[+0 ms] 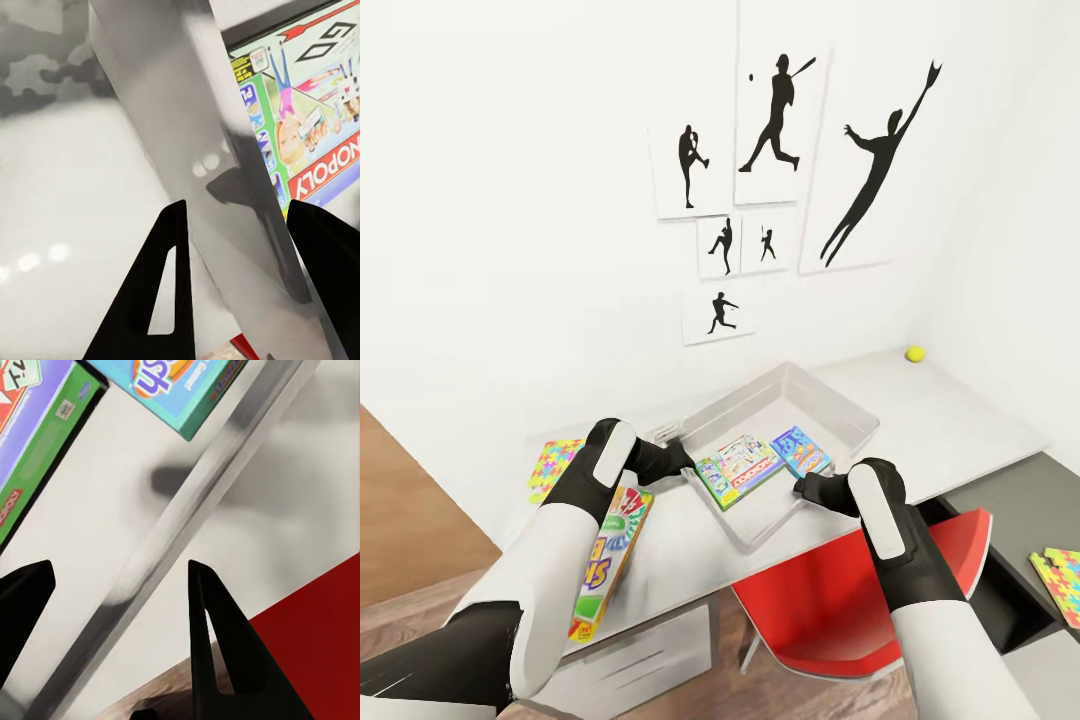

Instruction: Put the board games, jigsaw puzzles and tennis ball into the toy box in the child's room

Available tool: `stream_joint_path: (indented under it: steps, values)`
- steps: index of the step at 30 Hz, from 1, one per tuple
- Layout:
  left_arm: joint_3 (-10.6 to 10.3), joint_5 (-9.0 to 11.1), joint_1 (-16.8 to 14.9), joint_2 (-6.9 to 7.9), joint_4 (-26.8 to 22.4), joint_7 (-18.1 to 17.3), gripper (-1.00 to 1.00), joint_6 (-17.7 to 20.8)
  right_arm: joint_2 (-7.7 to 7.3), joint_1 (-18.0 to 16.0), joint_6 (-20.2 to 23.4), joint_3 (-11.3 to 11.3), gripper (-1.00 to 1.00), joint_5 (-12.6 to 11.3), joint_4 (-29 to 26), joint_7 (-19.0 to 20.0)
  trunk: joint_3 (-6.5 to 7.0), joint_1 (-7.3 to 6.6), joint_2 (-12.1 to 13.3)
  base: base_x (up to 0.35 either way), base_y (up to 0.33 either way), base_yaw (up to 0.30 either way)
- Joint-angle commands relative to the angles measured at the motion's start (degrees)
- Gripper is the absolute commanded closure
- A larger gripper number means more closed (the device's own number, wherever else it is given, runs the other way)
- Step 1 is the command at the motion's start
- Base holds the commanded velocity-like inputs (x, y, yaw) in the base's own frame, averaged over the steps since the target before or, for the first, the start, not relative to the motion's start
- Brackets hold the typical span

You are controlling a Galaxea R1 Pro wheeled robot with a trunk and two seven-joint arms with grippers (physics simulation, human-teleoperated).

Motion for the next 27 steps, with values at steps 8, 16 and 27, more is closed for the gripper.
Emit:
stream_joint_path:
  steps: [8, 16, 27]
  values:
    - [0.05, 1.98, -0.04, -0.12, -0.03, 0.57, 1.00, 0.06, 0.07, -0.04, 0.14, -0.06, 1.00, -3.31, 0.02, -0.43, -0.37, 0.02, -0.10, 0.000, 0.000, 0.000]
    - [0.03, 1.98, -0.03, -0.12, -0.03, 0.57, 1.00, 0.06, 0.07, -0.04, 0.14, -0.10, 1.00, -3.31, 0.05, -0.44, -1.10, 0.02, -0.10, 0.000, 0.000, 0.000]
    - [-0.01, 1.98, -0.04, -0.12, -0.03, 0.57, 1.00, 0.06, 0.07, -0.04, 0.14, -0.10, 1.00, -3.31, 0.05, -0.44, -2.13, 0.02, -0.10, 0.000, 0.000, 0.000]
